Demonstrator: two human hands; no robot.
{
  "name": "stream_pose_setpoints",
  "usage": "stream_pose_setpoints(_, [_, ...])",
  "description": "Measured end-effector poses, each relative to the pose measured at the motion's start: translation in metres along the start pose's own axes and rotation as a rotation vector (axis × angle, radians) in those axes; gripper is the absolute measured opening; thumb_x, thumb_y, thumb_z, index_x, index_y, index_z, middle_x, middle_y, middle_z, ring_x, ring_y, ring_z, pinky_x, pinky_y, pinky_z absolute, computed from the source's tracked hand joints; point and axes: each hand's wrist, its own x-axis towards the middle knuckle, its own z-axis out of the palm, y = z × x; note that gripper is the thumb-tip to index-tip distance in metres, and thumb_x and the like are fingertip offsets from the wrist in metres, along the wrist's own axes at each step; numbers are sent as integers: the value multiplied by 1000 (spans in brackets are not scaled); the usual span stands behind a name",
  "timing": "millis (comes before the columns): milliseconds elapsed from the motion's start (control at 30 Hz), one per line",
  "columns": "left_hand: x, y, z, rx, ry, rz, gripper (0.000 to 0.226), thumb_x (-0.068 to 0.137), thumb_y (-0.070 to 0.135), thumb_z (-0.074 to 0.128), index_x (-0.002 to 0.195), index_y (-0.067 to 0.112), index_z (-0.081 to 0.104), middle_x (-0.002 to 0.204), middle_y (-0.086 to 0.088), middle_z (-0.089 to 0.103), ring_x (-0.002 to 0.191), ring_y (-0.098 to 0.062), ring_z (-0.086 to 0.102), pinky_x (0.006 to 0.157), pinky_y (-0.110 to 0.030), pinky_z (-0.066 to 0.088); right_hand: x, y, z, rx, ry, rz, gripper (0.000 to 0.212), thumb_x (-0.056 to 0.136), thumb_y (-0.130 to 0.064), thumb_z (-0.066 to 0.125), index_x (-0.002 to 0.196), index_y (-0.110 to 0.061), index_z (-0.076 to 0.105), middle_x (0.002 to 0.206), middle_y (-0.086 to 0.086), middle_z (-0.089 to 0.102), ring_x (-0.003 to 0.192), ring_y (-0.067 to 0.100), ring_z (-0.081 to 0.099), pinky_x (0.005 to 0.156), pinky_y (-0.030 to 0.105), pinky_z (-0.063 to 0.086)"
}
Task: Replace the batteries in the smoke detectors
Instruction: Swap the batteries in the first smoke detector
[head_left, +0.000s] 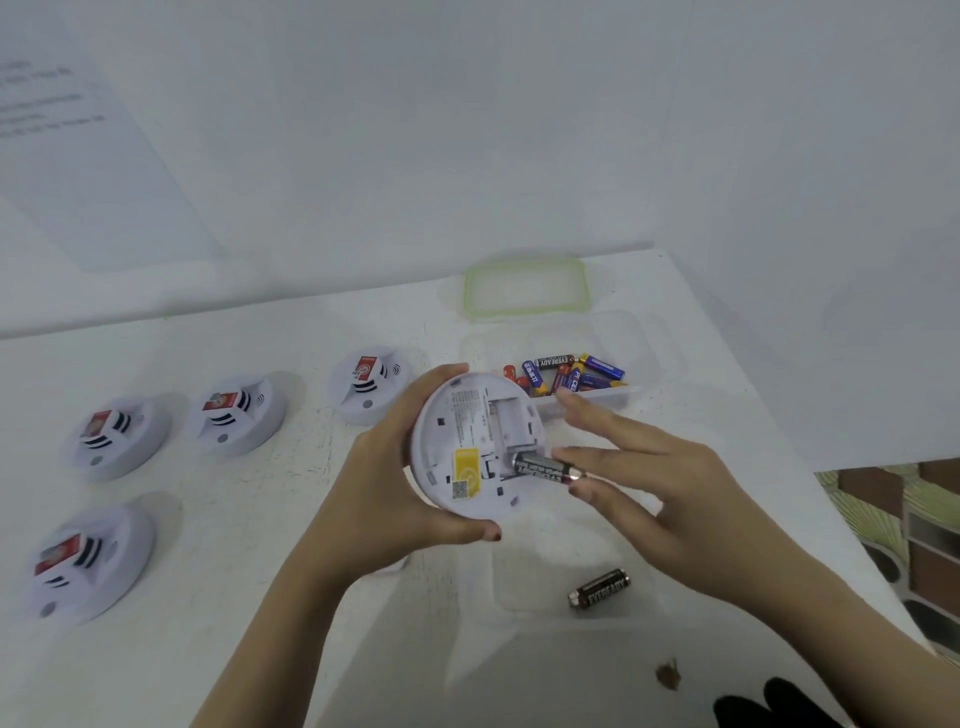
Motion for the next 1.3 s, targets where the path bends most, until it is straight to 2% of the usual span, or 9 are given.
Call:
stream_pose_setpoints(100, [-1,-2,-6,9,43,-36,104,41,43,86,134,37,39,126,40,46,119,13,46,85,-6,47,-6,0,-12,-22,-114,37,26,89,-38,52,99,-26,73,144,-10,44,130,-1,41,104,15,33])
stream_pose_setpoints(233, [-2,-8,-6,34,53,-45,105,43,23,89,134,35,38,122,47,41,117,15,45,83,-9,50,1,6,-17,-61,-315,118,34,81,-56,48,97,-38,72,143,-19,40,133,-10,29,106,6,18])
stream_pose_setpoints(367, [1,-10,-1,42,73,-40,100,49,17,85,133,36,35,120,48,38,118,14,44,86,-10,49,37,21,-17,-19,-197,138,29,85,-39,56,100,-23,74,106,-13,69,97,-6,58,87,2,35])
stream_pose_setpoints(500, [15,-14,5,53,154,-24,101,52,9,90,129,38,31,120,42,39,115,19,42,82,-1,42,85,44,-15,-102,-212,357,15,88,-18,59,95,-19,73,87,-15,65,79,1,58,70,12,41])
stream_pose_setpoints(667, [39,-23,10,82,226,-7,103,53,0,91,132,25,31,122,25,41,111,20,42,81,0,40,126,69,4,-439,-311,519,18,87,-26,60,95,-14,71,97,-1,68,88,18,61,70,26,43])
stream_pose_setpoints(867, [51,-33,11,101,216,-18,105,53,5,92,134,26,28,125,26,40,113,22,39,84,2,37,139,67,16,-672,-389,527,37,78,-38,72,65,-13,49,62,-1,49,66,21,52,56,24,35])
stream_pose_setpoints(967, [52,-36,10,106,222,-37,105,53,7,93,135,27,29,125,26,40,113,22,39,84,2,37,139,65,18,-704,-409,575,44,80,-39,71,62,-15,39,61,-2,44,54,13,41,48,22,26])
stream_pose_setpoints(1133, [54,-39,7,110,226,-59,107,52,9,93,138,23,31,124,26,41,112,22,41,83,1,40,139,71,23,-708,-385,605,32,81,-24,69,60,-17,46,60,-4,46,51,11,40,45,19,24])
stream_pose_setpoints(1300, [56,-40,6,85,197,-59,105,55,3,91,136,26,28,126,24,38,114,19,40,85,-1,40,135,71,20,-444,-389,620,16,79,-25,69,83,-15,58,85,-2,58,76,17,54,54,23,35])
